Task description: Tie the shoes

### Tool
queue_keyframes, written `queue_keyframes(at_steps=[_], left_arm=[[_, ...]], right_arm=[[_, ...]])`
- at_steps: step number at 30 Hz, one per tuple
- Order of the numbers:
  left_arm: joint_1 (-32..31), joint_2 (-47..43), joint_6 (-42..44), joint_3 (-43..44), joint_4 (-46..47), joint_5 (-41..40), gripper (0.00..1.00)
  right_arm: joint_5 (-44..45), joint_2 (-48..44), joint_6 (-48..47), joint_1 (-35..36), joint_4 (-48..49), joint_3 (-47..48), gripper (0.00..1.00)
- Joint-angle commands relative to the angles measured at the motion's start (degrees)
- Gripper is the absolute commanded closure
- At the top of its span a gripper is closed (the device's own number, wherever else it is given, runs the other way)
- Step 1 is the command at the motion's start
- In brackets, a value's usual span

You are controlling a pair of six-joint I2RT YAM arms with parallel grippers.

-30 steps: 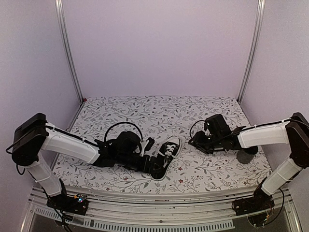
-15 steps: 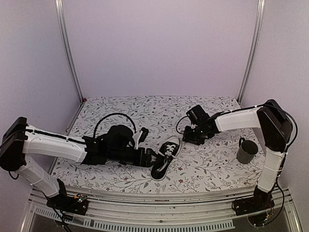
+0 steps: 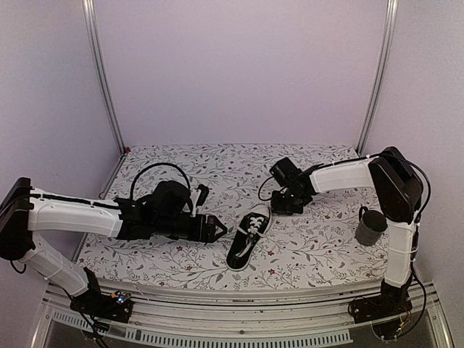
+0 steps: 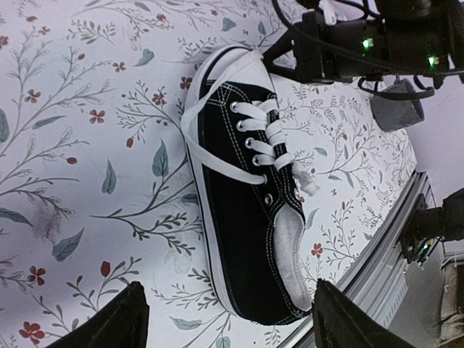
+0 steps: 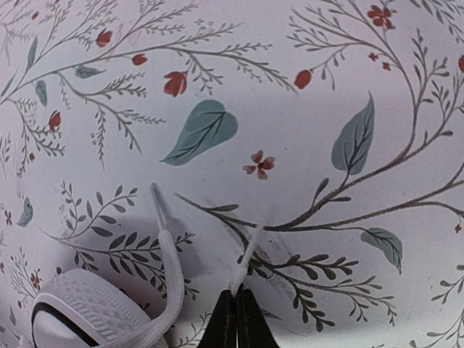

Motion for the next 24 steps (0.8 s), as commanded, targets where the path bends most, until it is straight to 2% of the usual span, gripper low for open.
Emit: queue_keyframes(at_steps=[1,6,12,18,24], left_arm=[[1.9,-1.1,2.5,0.0,-1.2,-0.9,0.22],[4.1,-1.2,4.9,0.0,-0.3,-0.1,0.21],[7.1,4.0,11.6,4.8,0.9,2.8,0.2],[9.1,12.2,11.9,10.6,1.0,8.0,0.21],[9.3,19.4,8.8,14.1,2.8,11.8,0.22]], right_arm=[[5.1,2.1,-2.0,0.5,-4.9,0.6,0.98],[13.8,-5.2,-2.2,-0.1,-10.0,0.5,0.98],[21.4,-16.9,-1.6,-2.4,-17.5,-3.6,0.98],[22.3,-30.3,0.4,-5.0,-21.1,-11.4,0.98],[20.0,-37.8,3.6,-5.0,-21.8,-15.4,0.98]])
